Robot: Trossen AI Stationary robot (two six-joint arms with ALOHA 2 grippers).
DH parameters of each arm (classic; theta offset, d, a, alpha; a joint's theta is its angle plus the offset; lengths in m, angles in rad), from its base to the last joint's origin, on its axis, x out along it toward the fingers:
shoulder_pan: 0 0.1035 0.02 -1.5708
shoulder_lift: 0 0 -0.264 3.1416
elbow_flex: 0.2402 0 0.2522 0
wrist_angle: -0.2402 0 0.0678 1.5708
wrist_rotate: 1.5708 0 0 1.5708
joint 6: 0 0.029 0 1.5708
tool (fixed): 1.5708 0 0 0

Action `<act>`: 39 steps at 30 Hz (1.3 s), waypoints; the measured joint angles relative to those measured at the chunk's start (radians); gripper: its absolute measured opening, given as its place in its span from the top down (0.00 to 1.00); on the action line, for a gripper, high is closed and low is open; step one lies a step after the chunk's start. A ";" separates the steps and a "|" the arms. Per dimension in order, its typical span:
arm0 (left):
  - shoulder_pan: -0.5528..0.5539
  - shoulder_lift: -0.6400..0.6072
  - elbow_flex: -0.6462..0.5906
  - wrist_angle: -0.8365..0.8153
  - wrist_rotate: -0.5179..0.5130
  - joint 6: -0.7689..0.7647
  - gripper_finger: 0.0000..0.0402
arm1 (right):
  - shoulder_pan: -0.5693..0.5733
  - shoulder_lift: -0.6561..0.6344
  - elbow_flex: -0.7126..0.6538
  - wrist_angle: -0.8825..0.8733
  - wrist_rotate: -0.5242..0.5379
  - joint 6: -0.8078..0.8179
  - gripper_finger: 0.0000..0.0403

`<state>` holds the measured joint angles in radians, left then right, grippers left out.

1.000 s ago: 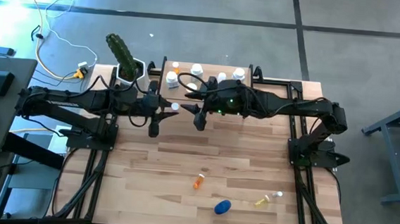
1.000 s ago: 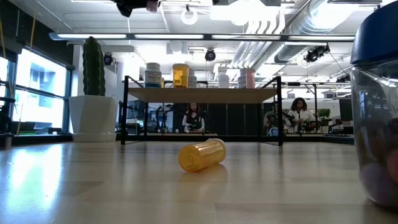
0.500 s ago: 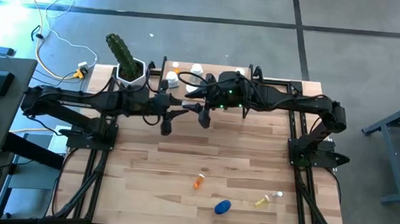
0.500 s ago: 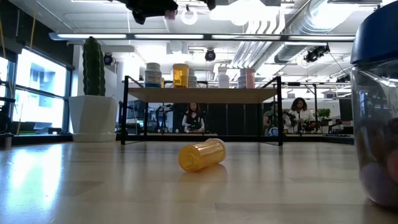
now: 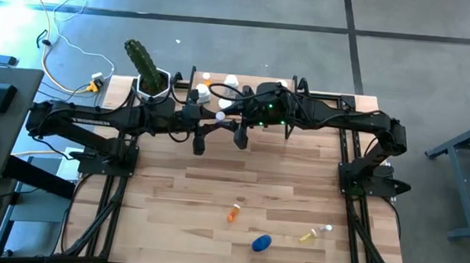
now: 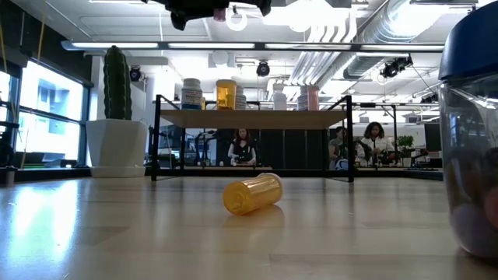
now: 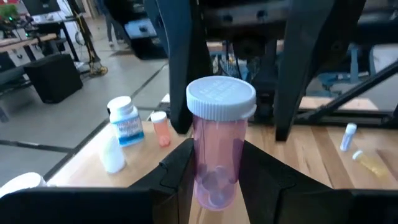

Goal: Pick and place medicine bottles onto shelf by color
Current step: Put the pink pill bottle on the shelf

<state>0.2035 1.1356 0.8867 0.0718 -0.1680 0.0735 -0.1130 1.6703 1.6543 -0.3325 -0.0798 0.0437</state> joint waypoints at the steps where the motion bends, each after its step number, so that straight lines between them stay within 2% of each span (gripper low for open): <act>1: 0.000 0.000 0.000 0.004 0.000 0.001 0.76 | 0.000 0.000 0.000 0.000 0.001 0.000 0.59; 11: 0.000 0.000 0.000 0.002 0.000 -0.002 0.76 | 0.000 0.000 0.000 0.007 0.019 0.000 0.74; 22: 0.000 0.000 0.000 0.000 -0.001 0.036 0.74 | 0.000 0.000 0.000 0.000 0.020 -0.003 0.76; 26: 0.000 0.000 0.000 0.001 -0.001 0.054 0.68 | 0.000 0.000 0.000 -0.002 0.019 0.000 0.76; 33: 0.000 0.000 0.000 0.001 -0.008 0.054 0.52 | -0.018 -0.003 0.000 -0.007 0.019 0.004 0.76; 39: 0.000 0.000 0.000 0.001 -0.129 0.052 0.41 | -0.052 -0.056 0.000 -0.053 0.019 0.008 0.76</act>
<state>0.2035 1.1352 0.8867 0.0727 -0.2971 0.1257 -0.1655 1.6143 1.6539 -0.3857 -0.0604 0.0516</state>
